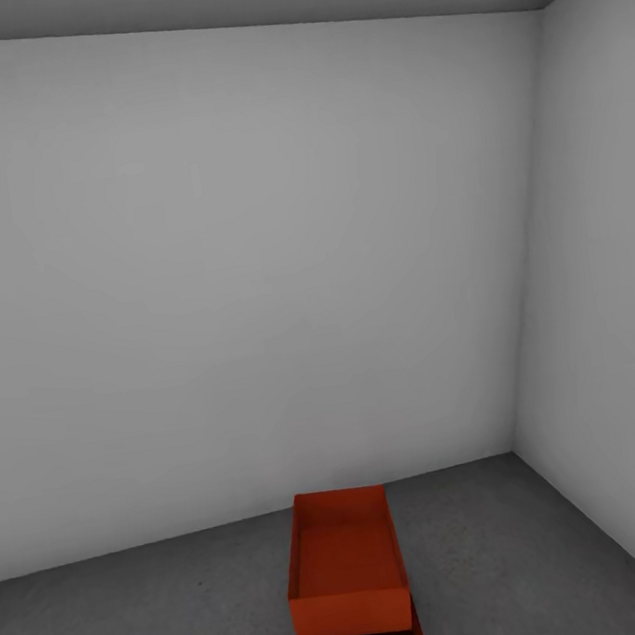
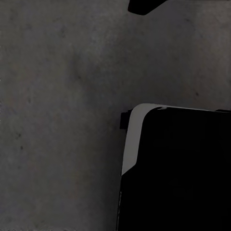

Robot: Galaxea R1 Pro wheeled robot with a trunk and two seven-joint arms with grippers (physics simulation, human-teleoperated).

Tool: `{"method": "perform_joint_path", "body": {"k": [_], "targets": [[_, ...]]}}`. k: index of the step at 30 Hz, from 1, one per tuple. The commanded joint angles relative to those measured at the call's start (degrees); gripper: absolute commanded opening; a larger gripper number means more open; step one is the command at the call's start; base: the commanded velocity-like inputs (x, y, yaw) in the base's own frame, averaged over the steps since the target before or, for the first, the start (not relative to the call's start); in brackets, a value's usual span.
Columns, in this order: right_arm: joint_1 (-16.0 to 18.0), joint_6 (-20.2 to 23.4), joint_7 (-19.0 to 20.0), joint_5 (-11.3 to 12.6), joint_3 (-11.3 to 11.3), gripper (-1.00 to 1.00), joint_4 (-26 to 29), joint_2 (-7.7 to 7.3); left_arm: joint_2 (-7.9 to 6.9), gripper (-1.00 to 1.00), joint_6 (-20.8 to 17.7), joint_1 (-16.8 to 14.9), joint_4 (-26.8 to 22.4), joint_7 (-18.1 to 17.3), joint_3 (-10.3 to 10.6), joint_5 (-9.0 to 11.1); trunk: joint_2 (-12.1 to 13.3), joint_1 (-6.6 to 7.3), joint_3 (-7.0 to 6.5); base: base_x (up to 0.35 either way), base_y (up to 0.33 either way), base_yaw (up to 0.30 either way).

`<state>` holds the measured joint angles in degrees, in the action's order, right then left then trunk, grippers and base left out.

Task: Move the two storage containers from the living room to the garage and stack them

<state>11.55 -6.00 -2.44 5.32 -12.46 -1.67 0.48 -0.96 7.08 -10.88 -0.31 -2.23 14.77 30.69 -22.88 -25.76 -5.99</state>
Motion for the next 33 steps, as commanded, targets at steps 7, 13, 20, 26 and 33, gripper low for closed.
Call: {"method": "perform_joint_path", "body": {"k": [7, 13, 20, 26, 33], "targets": [[0.05, -0.49, -0.20, 0.40, -0.44, 1.00, -0.18, 0.13, -0.17, 1.00, 0.53, -0.02, -0.19, -0.19, 0.39, 0.58, -0.04, -0.02, 0.02, 0.000, 0.000, 0.057], [0.05, -0.43, -0.20, 0.40, -0.45, 1.00, -0.18, 0.14, -0.26, 1.00, 0.56, -0.02, -0.36, -0.21, 0.32, 0.52, -0.04, -0.02, 0.02, 0.000, 0.000, 0.231], [0.05, -0.45, -0.20, 0.39, -0.38, 1.00, -0.18, 0.12, -0.27, 1.00, 0.57, -0.02, -0.31, -0.20, 0.32, 0.51, -0.04, -0.02, 0.02, 0.000, 0.000, 0.210], [0.05, -0.50, -0.20, 0.46, -0.37, 1.00, -0.18, 0.06, -0.27, 1.00, 0.57, -0.02, -0.32, -0.23, 0.36, 0.51, -0.04, -0.02, 0.02, 0.000, 0.000, 0.032], [0.05, -0.50, -0.20, 0.65, -0.29, 1.00, -0.18, -0.07, -0.35, 1.00, 0.58, -0.02, -0.25, -0.17, 0.02, 0.90, -0.04, -0.02, 0.02, 0.000, 0.000, 0.003]]}}
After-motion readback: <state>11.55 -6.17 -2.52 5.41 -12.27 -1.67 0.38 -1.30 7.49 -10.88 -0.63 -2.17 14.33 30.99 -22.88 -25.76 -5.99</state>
